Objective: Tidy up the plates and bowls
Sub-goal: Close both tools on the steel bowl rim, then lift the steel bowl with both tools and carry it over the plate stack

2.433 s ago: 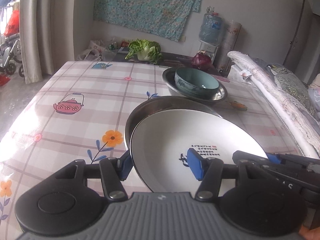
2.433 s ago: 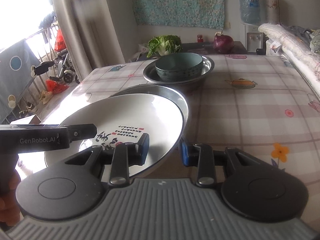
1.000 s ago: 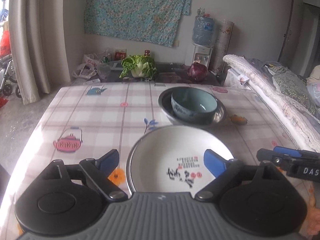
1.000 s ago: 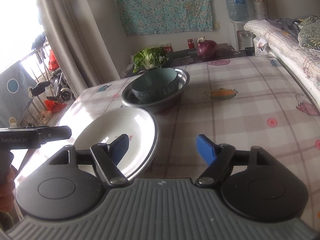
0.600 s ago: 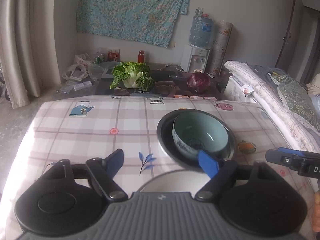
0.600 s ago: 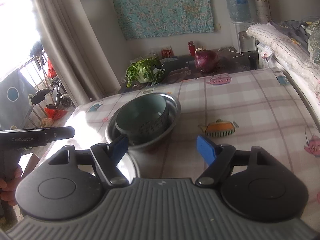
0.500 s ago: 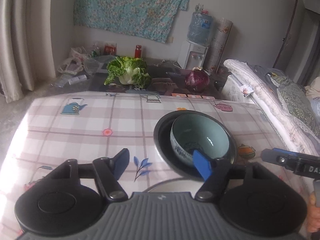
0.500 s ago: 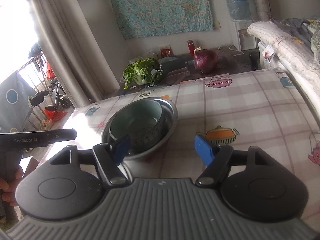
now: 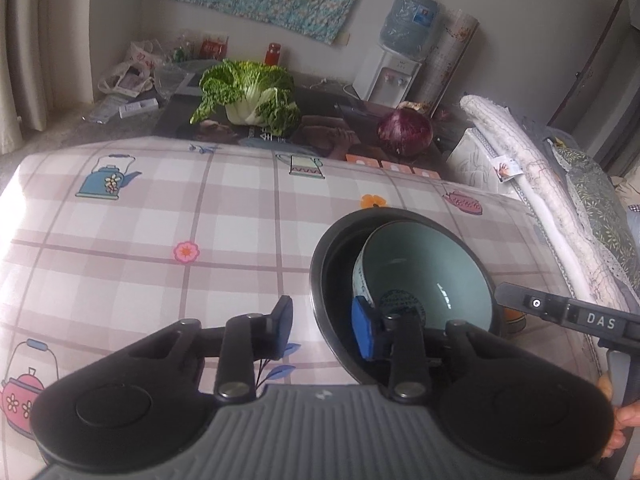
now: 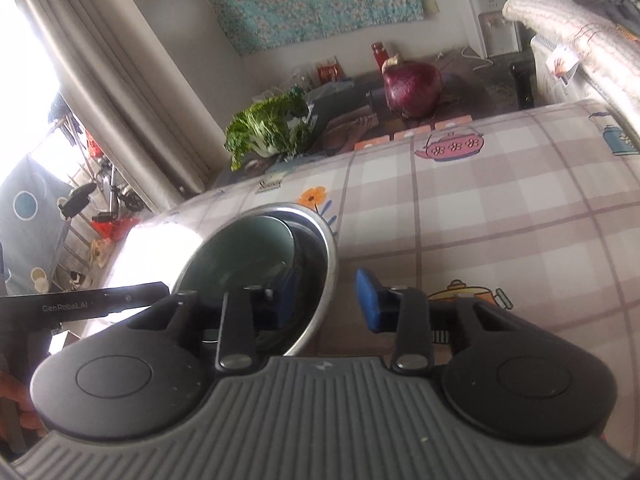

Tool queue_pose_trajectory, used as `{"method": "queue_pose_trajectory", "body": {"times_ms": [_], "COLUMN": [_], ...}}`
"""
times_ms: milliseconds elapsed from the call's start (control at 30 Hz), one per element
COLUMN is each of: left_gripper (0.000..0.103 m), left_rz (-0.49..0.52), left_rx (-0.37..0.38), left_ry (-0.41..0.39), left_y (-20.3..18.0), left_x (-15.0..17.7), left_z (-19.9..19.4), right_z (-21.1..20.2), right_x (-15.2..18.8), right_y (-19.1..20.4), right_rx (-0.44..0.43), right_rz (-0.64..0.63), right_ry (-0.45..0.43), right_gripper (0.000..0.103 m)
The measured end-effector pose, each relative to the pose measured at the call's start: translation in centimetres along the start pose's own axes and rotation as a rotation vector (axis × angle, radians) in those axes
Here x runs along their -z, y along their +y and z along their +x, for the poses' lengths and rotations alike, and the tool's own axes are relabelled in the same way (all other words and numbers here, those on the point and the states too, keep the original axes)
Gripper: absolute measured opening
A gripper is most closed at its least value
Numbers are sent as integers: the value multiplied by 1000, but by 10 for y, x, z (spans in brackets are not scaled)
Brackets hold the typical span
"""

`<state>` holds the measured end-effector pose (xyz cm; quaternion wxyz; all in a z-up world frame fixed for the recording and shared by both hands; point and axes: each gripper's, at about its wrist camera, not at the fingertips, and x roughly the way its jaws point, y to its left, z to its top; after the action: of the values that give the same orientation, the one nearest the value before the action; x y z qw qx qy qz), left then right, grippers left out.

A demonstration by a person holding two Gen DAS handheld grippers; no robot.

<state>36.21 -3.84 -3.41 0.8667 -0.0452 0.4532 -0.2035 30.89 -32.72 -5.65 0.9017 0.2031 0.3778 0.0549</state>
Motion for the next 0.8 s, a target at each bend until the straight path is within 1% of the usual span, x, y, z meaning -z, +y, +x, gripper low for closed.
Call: {"method": "queue_pose_trajectory", "body": {"times_ms": [133, 267, 333, 500, 633, 800], "left_gripper": [26, 19, 18, 16, 15, 14], "left_rz": [-11, -33, -44, -53, -84, -100], "left_rx": [5, 15, 25, 34, 54, 63], "left_ry": [33, 58, 69, 91, 111, 115], "left_y": [2, 6, 7, 7, 9, 10], "left_x": [-1, -4, -6, -6, -5, -5], "left_z": [10, 18, 22, 32, 41, 44], "right_z": [11, 20, 25, 34, 40, 49], "right_x": [1, 1, -1, -5, -7, -7], "right_y": [-4, -6, -6, -8, -12, -13], "right_rx": [-2, -18, -23, -25, -39, -45], "right_rz": [13, 27, 30, 43, 79, 87], "right_ry": [31, 60, 71, 86, 95, 109], "right_gripper": [22, 19, 18, 17, 17, 17]}}
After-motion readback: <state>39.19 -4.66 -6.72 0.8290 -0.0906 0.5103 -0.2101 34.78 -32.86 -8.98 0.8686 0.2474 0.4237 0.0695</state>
